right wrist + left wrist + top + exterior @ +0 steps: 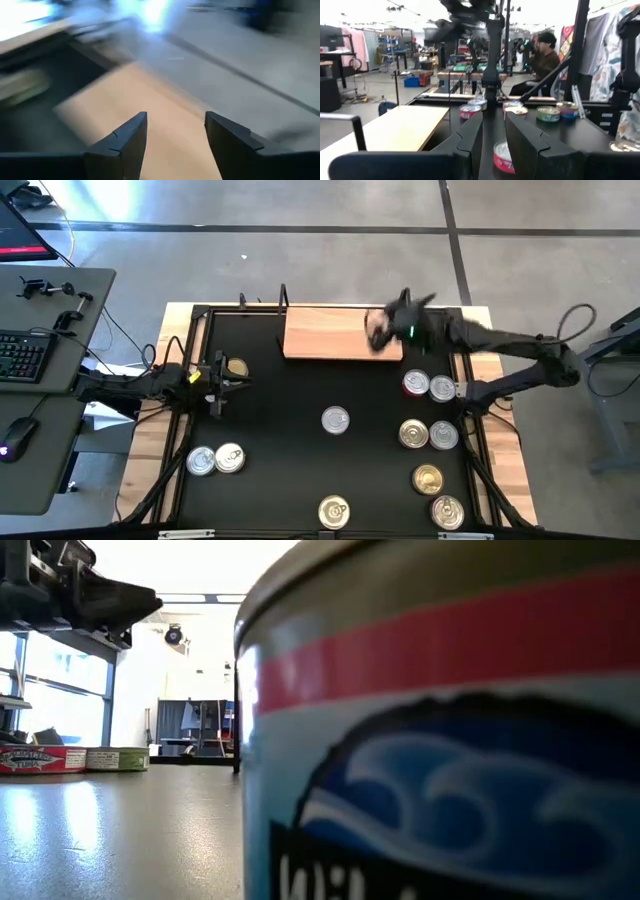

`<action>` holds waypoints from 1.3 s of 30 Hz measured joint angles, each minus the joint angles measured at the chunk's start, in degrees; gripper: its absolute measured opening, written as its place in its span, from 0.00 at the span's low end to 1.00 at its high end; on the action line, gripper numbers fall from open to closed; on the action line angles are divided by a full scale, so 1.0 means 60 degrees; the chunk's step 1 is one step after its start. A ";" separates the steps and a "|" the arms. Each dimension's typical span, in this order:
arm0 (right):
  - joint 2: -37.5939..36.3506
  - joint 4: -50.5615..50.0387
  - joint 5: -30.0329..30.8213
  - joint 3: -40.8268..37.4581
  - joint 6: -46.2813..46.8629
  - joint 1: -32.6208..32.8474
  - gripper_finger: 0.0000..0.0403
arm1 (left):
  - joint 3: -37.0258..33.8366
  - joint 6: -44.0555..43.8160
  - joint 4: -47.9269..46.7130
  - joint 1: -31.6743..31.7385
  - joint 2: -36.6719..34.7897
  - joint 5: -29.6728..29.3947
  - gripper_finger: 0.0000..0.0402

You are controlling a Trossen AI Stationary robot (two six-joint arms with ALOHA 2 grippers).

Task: Stack canned seafood by type on shelf
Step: Move the blue tuna can to the center

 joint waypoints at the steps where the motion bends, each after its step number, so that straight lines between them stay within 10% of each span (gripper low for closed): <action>1: 0.0109 0.0001 -0.0253 0.0000 0.0041 0.0782 0.48 | 0.0000 -0.0001 0.0102 0.0000 -0.0001 0.0014 0.19; 13: 0.3666 0.1350 -0.4088 0.0000 0.2289 0.6551 0.48 | 0.0000 -0.0151 0.0653 0.0004 0.0000 -0.0439 0.19; 27: 0.6611 0.5617 -0.8946 -0.0004 0.1320 0.5124 0.17 | 0.0000 -0.0267 0.0752 0.0004 0.0004 -0.0704 0.19; 39: 0.7291 0.7624 -0.8934 0.0000 0.1288 0.5956 0.01 | 0.0000 -0.1094 0.0563 0.0004 0.0004 -0.0631 0.19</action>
